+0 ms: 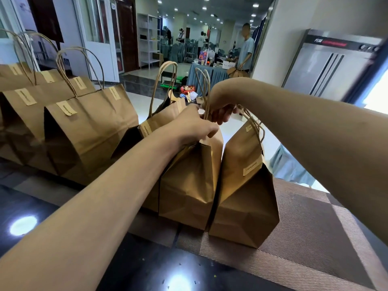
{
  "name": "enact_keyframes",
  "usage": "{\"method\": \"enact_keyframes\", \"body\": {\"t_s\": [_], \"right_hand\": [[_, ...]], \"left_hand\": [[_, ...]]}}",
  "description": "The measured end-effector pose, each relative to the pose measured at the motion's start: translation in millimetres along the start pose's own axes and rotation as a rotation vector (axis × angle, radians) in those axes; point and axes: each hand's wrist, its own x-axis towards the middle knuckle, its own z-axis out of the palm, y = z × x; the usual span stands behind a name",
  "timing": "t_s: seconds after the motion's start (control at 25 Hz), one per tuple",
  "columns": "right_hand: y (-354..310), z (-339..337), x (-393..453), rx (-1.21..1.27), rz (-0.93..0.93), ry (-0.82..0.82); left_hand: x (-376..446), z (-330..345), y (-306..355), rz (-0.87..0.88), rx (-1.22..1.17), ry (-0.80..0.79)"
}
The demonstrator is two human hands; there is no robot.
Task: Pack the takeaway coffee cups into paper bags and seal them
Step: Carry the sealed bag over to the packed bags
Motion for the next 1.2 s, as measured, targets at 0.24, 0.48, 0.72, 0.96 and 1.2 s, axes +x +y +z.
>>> {"method": "enact_keyframes", "body": {"t_s": [0.24,0.48,0.72,0.96,1.2], "right_hand": [[-4.2,-0.4,2.1,-0.261,-0.049,0.1],[-7.2,-0.8,2.1,-0.268,-0.025,0.068],[-4.6,-4.0,1.8,-0.115,-0.031,0.058],[-1.1,-7.8,-0.3,0.09,-0.008,0.104],[6.9,-15.7,5.4,0.083,-0.099,0.362]], "left_hand": [[-6.8,2.5,4.5,0.021,-0.014,-0.021],[-23.2,-4.2,15.6,0.051,0.056,-0.047],[-50.6,-54.1,23.9,0.167,0.245,0.008],[-64.1,-102.6,18.6,0.272,0.157,0.403],[-13.0,-116.6,-14.6,0.176,0.215,0.428]]}}
